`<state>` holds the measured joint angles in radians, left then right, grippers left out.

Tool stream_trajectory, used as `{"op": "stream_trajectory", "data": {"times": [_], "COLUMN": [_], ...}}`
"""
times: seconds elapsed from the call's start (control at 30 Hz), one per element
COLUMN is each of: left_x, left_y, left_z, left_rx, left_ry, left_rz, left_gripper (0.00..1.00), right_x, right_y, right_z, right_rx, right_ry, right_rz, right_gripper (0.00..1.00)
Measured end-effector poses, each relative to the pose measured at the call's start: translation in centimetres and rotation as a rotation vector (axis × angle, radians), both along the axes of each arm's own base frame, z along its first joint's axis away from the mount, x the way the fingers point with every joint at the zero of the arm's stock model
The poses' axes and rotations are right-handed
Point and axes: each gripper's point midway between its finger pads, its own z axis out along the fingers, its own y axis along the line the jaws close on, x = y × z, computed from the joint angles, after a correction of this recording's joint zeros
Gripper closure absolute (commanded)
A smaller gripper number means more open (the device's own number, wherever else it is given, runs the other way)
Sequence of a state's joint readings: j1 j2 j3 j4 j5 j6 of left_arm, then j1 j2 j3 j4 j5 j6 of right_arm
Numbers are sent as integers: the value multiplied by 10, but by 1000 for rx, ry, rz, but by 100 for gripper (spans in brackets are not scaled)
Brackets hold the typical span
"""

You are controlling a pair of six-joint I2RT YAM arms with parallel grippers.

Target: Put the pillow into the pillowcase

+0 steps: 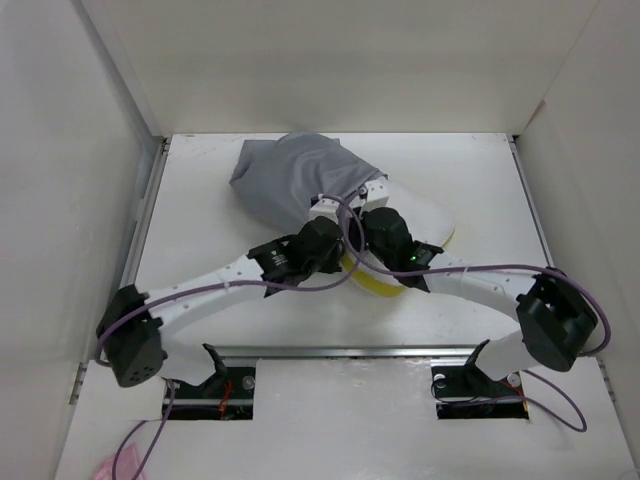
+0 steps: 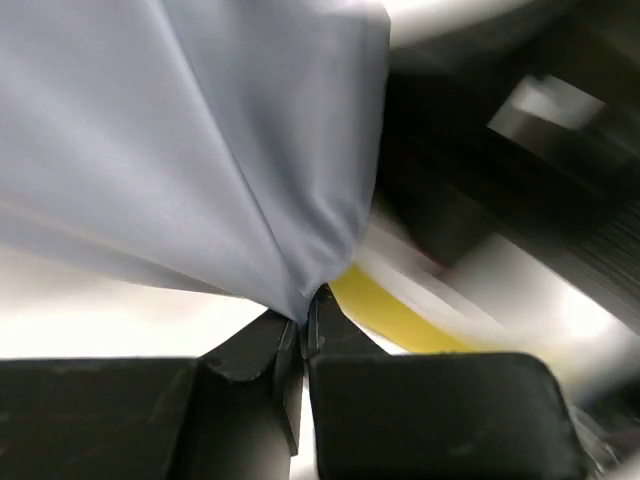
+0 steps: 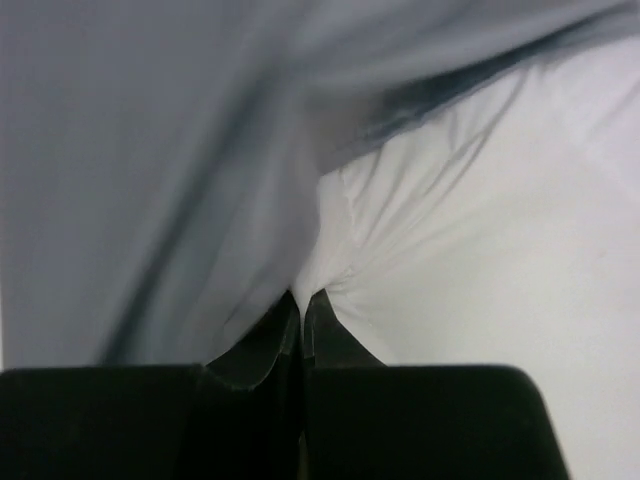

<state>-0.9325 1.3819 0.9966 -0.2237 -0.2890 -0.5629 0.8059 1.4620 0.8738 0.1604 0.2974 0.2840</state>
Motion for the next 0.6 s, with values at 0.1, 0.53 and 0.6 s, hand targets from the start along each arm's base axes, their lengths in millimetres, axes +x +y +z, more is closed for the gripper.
{"op": "stream_trajectory", "data": {"times": [0.1, 0.53, 0.6], "left_x": [-34, -83, -92], "left_y": [-29, -40, -37], "left_z": [55, 65, 65], "left_rx": [-108, -125, -125], "left_ry": [-54, 26, 46], "left_rz": [-144, -330, -334], "left_gripper": [100, 50, 0], "right_x": [20, 44, 44], "right_y": [5, 37, 40], "right_z": [50, 65, 71], "right_rx": [167, 450, 479], "right_ry": [-125, -145, -154], "right_rz": [-73, -159, -143], "right_gripper": [100, 68, 28]}}
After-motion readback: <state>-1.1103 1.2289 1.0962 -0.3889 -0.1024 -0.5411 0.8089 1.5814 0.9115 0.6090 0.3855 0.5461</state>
